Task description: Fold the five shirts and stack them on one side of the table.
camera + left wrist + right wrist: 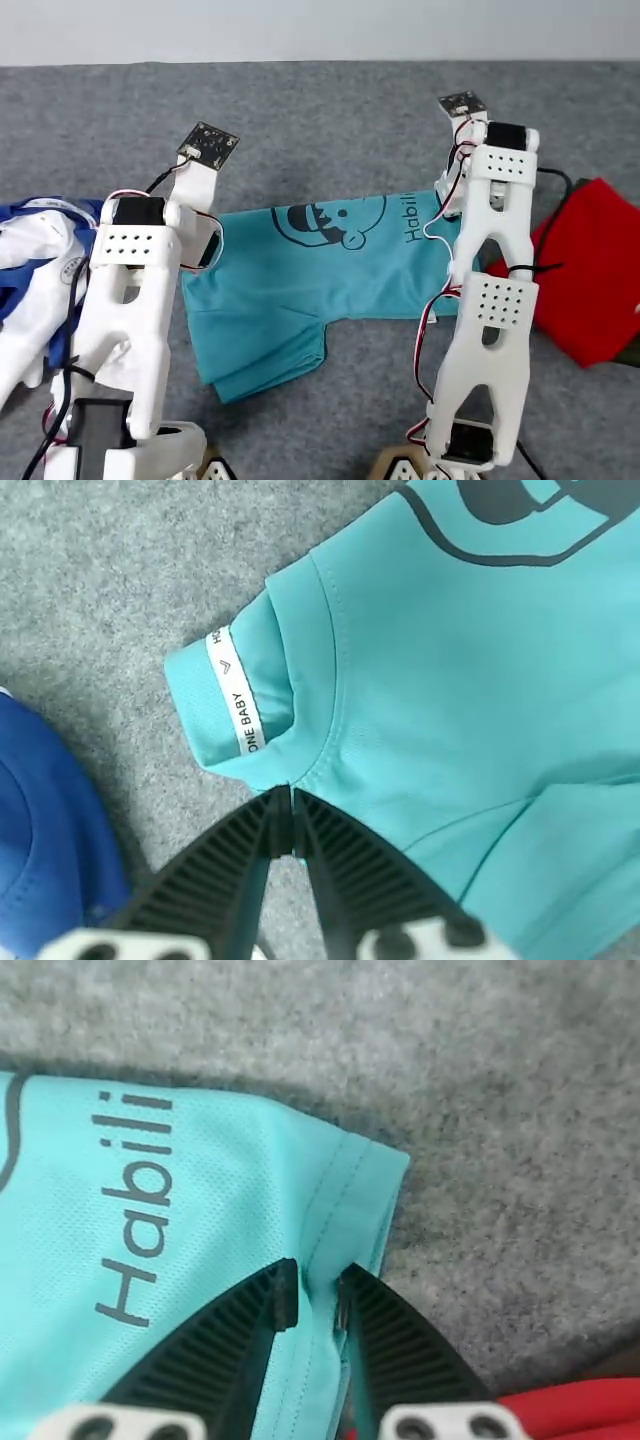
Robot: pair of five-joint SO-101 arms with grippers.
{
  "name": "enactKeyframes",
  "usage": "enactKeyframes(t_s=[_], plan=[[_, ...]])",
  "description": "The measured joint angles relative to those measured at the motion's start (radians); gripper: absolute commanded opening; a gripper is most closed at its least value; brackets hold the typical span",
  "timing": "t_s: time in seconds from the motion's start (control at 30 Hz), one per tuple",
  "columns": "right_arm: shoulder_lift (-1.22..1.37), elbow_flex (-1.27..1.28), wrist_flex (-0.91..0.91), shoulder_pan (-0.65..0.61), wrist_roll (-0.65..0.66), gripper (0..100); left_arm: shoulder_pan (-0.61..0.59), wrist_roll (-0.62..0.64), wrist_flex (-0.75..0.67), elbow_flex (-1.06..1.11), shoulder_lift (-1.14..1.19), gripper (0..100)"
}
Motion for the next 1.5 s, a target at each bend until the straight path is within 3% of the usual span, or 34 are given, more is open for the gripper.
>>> enactKeyframes(t_s=[0.13, 0.43, 0.77, 1.0, 1.33, 1.5], plan=[[0.002, -0.018, 0.000, 0.000, 0.000, 0.7, 0.000, 0.000, 0.000, 0.000, 0.000, 0], [0.000, -0.187, 0.000, 0.000, 0.025, 1.0, 0.000, 0.000, 0.000, 0.000, 0.000, 0], [0.017, -0.201, -0.054, -0.002, 0.043, 1.3, 0.000, 0.000, 0.000, 0.000, 0.000, 0], [0.066, -0.201, 0.025, -0.002, 0.043, 12.9, 0.000, 0.000, 0.000, 0.000, 0.000, 0], [0.029, -0.201, 0.097, -0.002, 0.046, 4.7, 0.003, 0.000, 0.000, 0.000, 0.000, 0], [0.026, -0.201, 0.097, -0.002, 0.046, 1.0, 0.069, 0.000, 0.000, 0.000, 0.000, 0]])
